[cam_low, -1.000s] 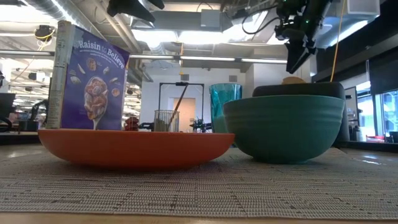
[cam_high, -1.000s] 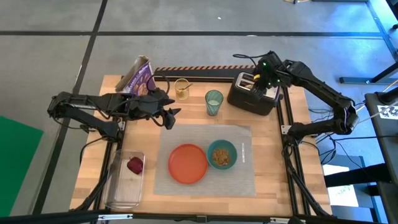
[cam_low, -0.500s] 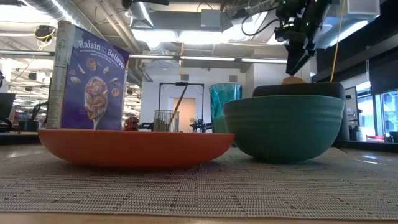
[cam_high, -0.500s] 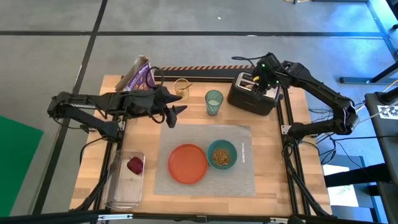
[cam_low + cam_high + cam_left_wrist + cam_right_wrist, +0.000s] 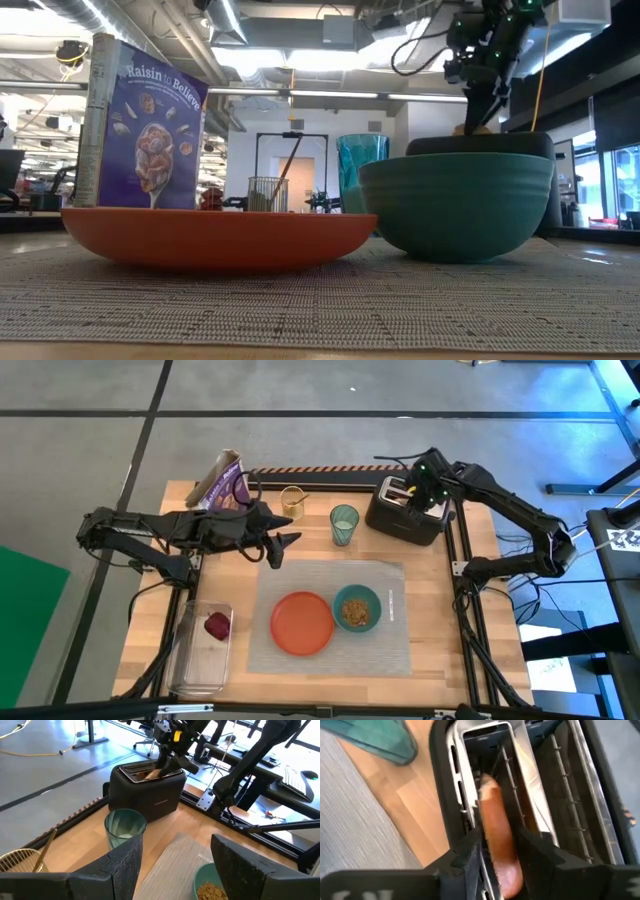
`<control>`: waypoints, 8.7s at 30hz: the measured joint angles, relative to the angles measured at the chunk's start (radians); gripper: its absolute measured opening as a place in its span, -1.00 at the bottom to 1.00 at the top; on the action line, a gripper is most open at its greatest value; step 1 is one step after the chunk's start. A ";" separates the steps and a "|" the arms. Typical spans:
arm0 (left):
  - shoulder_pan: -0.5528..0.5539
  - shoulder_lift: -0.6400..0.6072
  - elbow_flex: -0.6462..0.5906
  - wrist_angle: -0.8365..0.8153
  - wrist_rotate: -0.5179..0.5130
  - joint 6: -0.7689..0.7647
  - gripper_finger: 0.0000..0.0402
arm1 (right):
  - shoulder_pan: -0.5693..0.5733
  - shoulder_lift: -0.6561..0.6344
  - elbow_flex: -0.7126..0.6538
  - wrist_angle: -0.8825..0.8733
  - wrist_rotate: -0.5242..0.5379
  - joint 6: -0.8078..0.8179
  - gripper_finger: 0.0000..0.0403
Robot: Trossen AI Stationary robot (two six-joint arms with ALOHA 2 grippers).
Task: Arrange a breakfast setting
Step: Put the toasted bagel on the plate from the toaster, then put the apple on the orange plate from the transparent bin
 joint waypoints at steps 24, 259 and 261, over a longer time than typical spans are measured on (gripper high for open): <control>0.015 0.057 0.001 0.026 0.001 -0.023 0.15 | 0.001 -0.137 0.125 0.077 -0.249 0.139 -0.96; -0.583 0.070 -0.468 -0.610 0.714 -1.085 0.71 | 0.480 -0.103 0.112 0.546 0.063 0.721 0.24; -0.583 0.070 -0.468 -0.609 0.713 -1.033 0.71 | 0.480 -0.103 0.112 0.550 0.063 0.735 0.24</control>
